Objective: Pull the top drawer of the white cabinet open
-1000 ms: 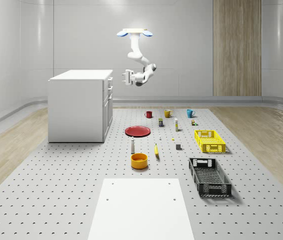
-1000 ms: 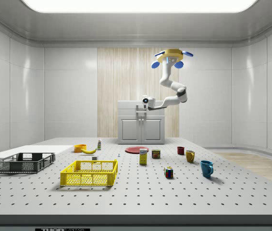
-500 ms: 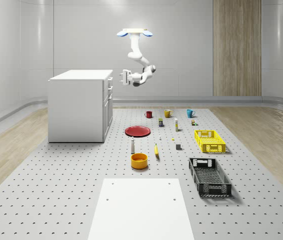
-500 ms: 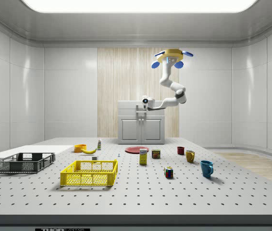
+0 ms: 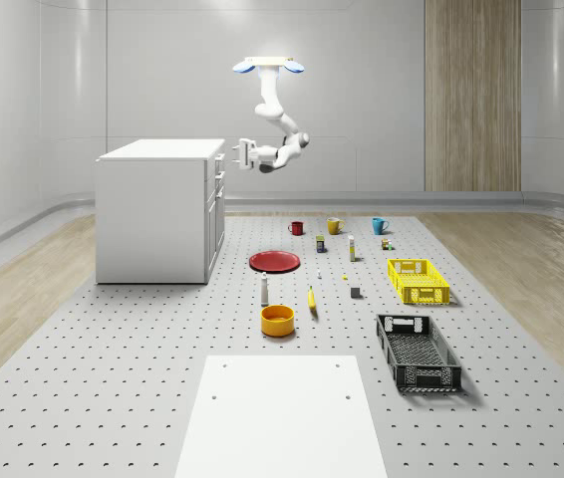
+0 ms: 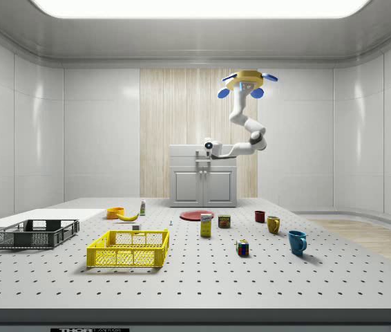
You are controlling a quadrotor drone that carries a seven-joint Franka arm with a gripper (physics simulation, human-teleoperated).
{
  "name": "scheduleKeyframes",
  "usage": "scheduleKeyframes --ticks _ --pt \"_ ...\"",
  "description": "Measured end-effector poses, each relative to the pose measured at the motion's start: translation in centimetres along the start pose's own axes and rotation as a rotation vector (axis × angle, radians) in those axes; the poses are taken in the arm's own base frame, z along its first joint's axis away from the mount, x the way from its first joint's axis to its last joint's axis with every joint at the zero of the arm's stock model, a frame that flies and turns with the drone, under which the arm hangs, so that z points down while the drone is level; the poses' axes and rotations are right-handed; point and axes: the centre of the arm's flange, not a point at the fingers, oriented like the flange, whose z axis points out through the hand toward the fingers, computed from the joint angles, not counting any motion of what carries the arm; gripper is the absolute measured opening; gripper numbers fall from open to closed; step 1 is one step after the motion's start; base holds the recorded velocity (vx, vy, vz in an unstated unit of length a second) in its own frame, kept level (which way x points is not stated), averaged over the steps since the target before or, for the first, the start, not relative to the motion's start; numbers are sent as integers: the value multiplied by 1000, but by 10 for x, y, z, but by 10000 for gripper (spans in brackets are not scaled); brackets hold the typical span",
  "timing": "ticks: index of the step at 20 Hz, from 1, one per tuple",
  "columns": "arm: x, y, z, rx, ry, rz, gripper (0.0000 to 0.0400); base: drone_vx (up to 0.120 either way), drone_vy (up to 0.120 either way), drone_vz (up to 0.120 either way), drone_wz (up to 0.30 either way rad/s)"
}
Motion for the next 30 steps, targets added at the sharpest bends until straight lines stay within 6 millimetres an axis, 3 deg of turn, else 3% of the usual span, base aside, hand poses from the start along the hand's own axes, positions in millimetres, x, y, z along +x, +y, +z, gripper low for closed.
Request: scheduleKeyframes --ticks 14,30 --pt "-12 -12 15 0 0 0 305 0 0 0 0" --pt "-12 -15 51 0 0 0 305 0 0 0 0"
